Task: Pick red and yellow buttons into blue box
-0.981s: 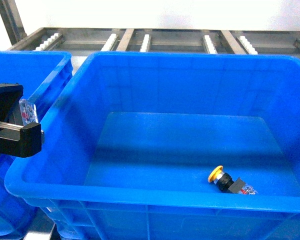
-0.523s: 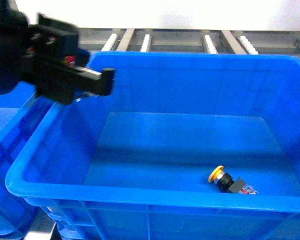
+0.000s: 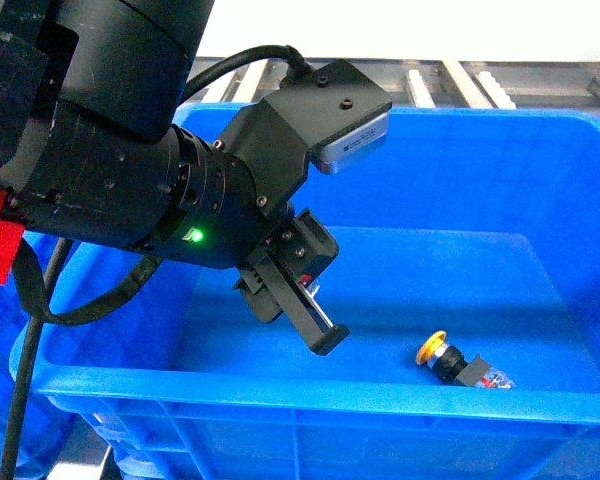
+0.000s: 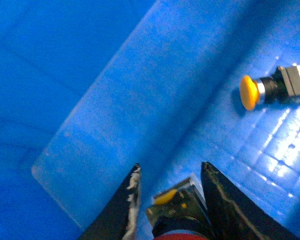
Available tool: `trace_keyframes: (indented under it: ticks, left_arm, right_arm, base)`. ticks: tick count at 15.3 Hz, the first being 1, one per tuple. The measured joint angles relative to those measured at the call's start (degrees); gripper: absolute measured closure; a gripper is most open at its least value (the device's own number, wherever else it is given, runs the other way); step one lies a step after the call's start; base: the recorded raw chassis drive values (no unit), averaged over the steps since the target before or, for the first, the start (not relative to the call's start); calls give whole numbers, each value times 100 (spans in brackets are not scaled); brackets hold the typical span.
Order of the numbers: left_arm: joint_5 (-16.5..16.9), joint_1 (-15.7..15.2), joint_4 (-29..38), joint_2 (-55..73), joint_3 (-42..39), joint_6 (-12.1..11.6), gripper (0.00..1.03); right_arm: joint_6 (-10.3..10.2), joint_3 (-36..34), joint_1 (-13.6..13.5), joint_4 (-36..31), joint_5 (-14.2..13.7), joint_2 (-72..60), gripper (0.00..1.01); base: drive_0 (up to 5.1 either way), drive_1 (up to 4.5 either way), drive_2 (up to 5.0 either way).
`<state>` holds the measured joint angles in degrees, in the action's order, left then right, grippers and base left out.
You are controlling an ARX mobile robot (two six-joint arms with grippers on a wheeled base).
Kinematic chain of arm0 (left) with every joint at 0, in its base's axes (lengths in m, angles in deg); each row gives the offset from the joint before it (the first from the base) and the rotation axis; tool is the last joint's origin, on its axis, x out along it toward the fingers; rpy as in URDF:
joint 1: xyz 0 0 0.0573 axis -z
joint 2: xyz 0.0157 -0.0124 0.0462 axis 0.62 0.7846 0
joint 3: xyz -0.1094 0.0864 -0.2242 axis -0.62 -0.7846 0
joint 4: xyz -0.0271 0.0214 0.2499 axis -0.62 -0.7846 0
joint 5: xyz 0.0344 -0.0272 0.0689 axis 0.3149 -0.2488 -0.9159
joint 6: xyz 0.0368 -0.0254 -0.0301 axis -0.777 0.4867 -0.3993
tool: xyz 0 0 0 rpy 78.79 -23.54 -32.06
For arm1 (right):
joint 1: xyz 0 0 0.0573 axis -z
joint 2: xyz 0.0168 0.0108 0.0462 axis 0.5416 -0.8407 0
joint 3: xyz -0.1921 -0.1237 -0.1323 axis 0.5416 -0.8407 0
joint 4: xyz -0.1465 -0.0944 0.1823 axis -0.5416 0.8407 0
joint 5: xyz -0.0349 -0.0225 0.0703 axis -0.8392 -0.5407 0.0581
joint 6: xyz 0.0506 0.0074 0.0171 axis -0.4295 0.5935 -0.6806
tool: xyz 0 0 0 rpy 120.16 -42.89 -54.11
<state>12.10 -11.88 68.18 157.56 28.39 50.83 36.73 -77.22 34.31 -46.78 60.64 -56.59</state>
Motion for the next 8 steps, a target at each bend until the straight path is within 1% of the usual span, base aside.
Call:
trace_keyframes:
  ticks: [1,2,3,4,5,6,7,8]
  left_arm:
    - [-87,-15,262,15,28,-116,59]
    - [-173,-39,404,15,44,-127,52]
    - [-197,-55,518,15,46,-118,47]
    - [-256,-131,730,15,42,-42,34]
    - [-369,-201,1003,-35,-31,203,20]
    - [-586,-269,1624,-221,-271,632,3]
    - [-785,-328,2052,-426,-476,938,5]
    - [-1154,-387,2461,-835,-796,1410,5]
  right_arm:
    - [0,0,0,0,0,0,3]
    - [0,0,0,0,0,0,3]
    - [0,0,0,0,0,0,3]
    - [0,0,0,0,0,0,3]
    - [0,0,0,0,0,0,3]
    - [0,0,0,0,0,0,3]
    - [0,0,0,-2,0,0,3]
    - [0,0,0,-2,0,0,3]
  base:
    - [0,0,0]
    - [0,0,0]
    - [0,0,0]
    - [0,0,0]
    - [0,0,0]
    - [0,0,0]
    - [0,0,0]
    - [0,0,0]
